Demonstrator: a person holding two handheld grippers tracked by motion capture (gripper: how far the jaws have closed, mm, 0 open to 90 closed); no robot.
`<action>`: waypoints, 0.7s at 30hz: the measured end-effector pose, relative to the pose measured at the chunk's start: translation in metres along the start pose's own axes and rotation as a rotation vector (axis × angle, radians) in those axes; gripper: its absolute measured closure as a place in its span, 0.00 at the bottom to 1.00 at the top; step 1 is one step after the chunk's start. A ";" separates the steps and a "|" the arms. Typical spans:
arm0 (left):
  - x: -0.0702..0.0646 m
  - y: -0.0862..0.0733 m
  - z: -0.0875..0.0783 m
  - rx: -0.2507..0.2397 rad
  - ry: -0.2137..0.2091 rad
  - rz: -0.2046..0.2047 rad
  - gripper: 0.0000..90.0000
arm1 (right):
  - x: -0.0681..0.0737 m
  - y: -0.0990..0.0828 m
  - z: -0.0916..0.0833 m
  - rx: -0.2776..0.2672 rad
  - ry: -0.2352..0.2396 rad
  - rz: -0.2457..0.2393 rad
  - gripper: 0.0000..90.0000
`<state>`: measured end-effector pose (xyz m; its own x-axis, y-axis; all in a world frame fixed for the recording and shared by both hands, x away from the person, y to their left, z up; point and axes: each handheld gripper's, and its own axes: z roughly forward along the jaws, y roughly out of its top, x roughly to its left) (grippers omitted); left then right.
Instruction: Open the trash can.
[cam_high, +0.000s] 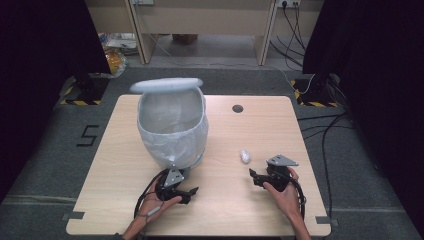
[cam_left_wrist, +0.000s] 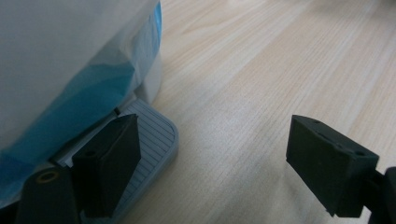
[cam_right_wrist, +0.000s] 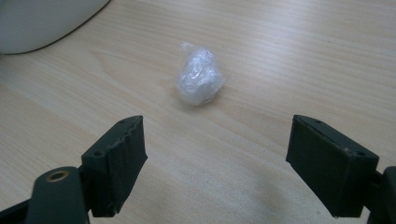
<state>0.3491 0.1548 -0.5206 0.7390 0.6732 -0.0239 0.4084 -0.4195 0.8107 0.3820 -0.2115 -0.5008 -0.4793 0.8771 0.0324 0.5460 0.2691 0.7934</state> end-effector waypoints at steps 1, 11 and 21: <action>0.002 0.000 0.000 -0.005 -0.013 -0.014 0.20 | -0.001 0.000 0.000 -0.002 0.000 -0.001 0.22; 0.002 0.000 0.000 -0.002 -0.015 -0.016 0.20 | -0.004 0.002 -0.002 -0.017 -0.001 0.011 0.22; 0.002 0.000 0.000 -0.007 -0.014 -0.016 0.20 | -0.007 0.004 -0.003 -0.024 -0.004 0.018 0.22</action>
<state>0.3503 0.1561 -0.5206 0.7400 0.6711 -0.0453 0.4163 -0.4041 0.8145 0.3854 -0.2176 -0.4954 -0.4662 0.8836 0.0444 0.5382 0.2434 0.8069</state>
